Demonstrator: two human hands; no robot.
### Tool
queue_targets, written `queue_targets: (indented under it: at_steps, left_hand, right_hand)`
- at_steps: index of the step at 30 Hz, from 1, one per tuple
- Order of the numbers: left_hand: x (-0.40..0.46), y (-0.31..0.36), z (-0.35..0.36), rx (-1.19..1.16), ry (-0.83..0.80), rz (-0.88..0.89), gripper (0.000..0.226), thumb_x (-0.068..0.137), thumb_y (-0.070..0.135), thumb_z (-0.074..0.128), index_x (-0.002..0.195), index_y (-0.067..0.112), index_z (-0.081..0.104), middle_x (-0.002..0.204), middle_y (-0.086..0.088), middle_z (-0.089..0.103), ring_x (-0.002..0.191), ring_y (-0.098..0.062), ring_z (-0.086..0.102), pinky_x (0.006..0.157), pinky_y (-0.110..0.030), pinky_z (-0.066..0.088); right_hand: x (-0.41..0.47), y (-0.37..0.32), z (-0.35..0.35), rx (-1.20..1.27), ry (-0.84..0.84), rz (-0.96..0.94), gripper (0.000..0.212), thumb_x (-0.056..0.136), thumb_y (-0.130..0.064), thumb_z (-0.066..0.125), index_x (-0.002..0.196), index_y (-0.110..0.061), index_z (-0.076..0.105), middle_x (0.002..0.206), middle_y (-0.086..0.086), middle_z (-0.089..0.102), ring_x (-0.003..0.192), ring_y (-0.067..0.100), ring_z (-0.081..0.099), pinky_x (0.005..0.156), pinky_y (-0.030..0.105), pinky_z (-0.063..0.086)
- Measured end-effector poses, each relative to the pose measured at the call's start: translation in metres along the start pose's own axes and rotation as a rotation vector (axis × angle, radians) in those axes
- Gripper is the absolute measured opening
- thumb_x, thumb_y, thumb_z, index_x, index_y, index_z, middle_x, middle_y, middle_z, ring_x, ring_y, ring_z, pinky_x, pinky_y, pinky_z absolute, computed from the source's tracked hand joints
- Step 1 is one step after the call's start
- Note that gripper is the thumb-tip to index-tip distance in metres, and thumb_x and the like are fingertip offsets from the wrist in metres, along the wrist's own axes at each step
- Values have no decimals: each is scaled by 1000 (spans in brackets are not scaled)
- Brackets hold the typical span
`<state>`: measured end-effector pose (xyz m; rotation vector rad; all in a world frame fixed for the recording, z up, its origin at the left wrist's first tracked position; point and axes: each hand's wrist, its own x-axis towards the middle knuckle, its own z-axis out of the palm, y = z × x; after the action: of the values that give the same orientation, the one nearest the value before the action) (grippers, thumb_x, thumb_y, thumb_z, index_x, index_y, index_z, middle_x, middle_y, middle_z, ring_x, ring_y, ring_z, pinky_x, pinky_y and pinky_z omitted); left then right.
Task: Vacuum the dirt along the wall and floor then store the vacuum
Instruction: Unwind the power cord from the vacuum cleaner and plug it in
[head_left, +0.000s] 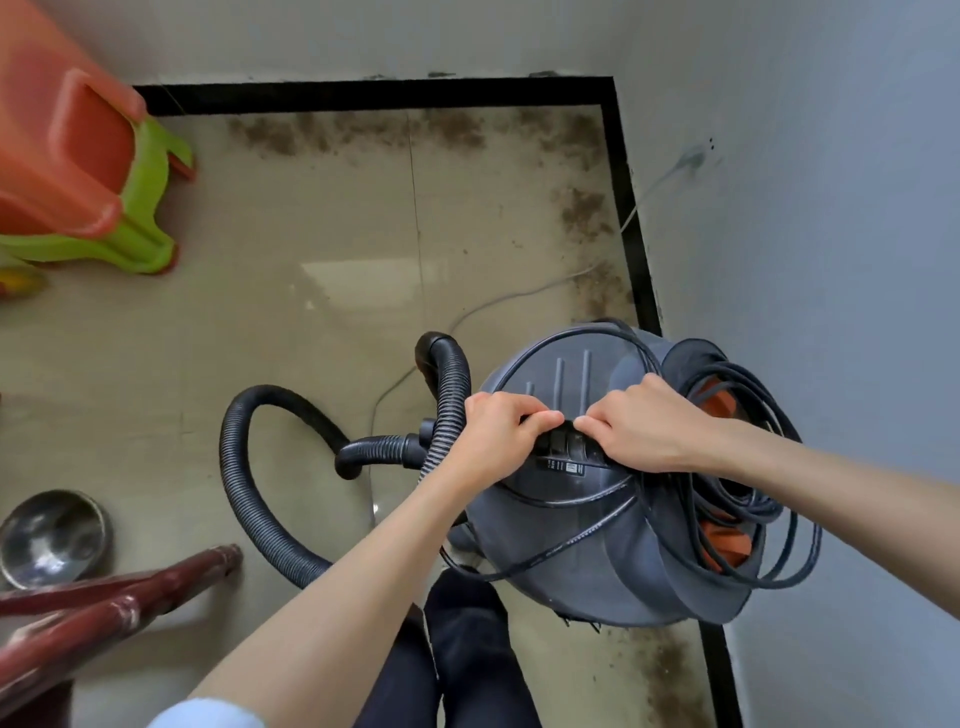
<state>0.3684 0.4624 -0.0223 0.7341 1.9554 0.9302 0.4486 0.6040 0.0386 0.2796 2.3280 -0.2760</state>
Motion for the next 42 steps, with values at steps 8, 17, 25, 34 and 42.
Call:
queue_targets:
  at_steps: [8, 17, 25, 34, 42]
  left_hand:
    - [20, -24, 9, 49, 8, -59, 25, 94, 33, 54, 97, 19, 74, 91, 5, 72, 99, -24, 58, 100, -45, 35]
    - [43, -59, -49, 49, 107, -111, 24, 93, 32, 54, 95, 19, 74, 91, 3, 73, 93, -16, 62, 99, -46, 39]
    - [34, -89, -115, 114, 181, -92, 26, 94, 31, 54, 98, 16, 74, 95, 1, 73, 95, -18, 62, 96, -38, 40]
    - [13, -141, -208, 114, 239, -127, 23, 92, 30, 56, 96, 16, 74, 95, 3, 71, 94, -15, 61, 93, -36, 42]
    - [-2, -181, -270, 133, 279, -135, 23, 91, 34, 56, 94, 19, 74, 93, 4, 70, 93, -14, 60, 90, -33, 44]
  right_hand:
    - [30, 5, 14, -51, 29, -67, 43, 106, -34, 23, 74, -20, 49, 93, 6, 67, 91, 30, 59, 97, 41, 33]
    - [95, -29, -11, -58, 121, -133, 40, 106, -35, 24, 83, -20, 52, 103, 10, 69, 98, 30, 60, 84, 38, 25]
    - [133, -87, -34, -63, 167, -139, 43, 106, -34, 23, 74, -19, 48, 98, 9, 70, 74, 26, 45, 82, 38, 24]
    - [181, -180, -64, -125, 248, -222, 42, 106, -34, 23, 96, -20, 60, 106, 9, 70, 99, 30, 61, 82, 36, 21]
    - [210, -245, -85, -111, 268, -236, 35, 106, -35, 24, 85, -26, 51, 98, 6, 71, 92, 29, 62, 91, 37, 27]
